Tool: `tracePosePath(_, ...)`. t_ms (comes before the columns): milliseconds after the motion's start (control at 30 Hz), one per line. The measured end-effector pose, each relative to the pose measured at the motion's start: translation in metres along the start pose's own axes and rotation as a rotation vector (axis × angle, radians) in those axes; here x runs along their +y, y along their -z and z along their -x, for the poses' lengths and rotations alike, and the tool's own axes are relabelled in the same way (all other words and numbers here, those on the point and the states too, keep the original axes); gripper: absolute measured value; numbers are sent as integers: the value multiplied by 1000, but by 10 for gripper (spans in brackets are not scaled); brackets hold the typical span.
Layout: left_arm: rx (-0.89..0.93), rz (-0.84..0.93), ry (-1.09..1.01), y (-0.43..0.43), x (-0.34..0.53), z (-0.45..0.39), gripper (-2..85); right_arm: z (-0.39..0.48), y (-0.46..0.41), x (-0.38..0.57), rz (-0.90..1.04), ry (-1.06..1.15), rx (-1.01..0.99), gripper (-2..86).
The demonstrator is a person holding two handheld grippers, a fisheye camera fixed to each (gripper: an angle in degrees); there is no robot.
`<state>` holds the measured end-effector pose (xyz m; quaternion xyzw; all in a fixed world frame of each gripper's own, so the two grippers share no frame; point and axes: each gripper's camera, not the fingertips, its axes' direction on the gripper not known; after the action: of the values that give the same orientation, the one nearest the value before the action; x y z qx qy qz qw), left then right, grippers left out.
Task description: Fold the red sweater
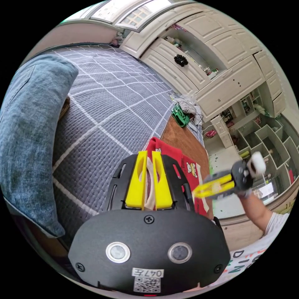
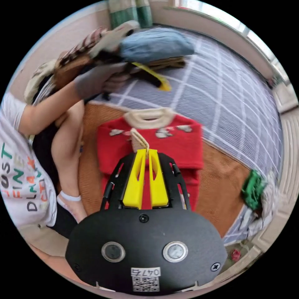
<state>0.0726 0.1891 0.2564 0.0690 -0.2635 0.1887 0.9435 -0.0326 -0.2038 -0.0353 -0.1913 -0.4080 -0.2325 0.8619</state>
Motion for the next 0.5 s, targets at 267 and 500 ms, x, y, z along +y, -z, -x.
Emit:
tracePosePath(267, 18, 3, 22, -42, 36, 24, 75, -131, 17, 78, -302, -719, 215, 92)
tracePosePath(500, 34, 5, 27, -73, 63, 25, 61, -34, -153, 38, -14, -375, 21, 73)
